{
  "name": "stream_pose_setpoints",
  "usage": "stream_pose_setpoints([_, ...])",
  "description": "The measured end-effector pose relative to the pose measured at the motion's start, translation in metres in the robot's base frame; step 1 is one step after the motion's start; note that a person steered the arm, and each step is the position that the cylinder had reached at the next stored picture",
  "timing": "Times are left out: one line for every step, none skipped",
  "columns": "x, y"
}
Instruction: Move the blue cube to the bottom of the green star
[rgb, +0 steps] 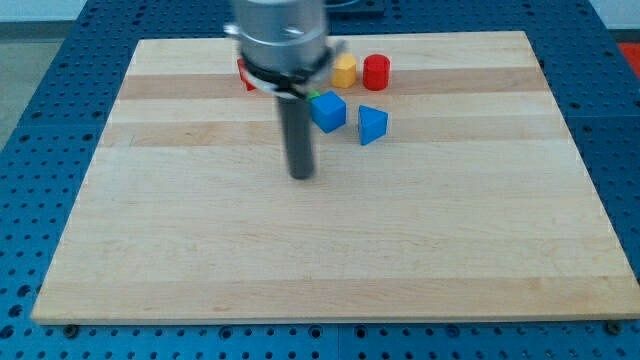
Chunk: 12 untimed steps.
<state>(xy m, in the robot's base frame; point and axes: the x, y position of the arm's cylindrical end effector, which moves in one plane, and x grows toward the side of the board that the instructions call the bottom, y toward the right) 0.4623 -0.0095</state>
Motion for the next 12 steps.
stream_pose_setpoints([-0.002, 0.105])
stream_pose_setpoints([-0.042, 0.155])
stream_pose_setpoints([-0.09, 0.165])
stream_pose_setpoints([-0.102, 0.138])
stream_pose_setpoints([-0.121, 0.108])
stream_pose_setpoints([-0.124, 0.088])
stream_pose_setpoints([-0.124, 0.061])
stream_pose_setpoints([-0.124, 0.039])
stream_pose_setpoints([-0.099, 0.036])
stream_pose_setpoints([-0.087, 0.034])
stream_pose_setpoints([-0.087, 0.024])
stream_pose_setpoints([-0.087, 0.012])
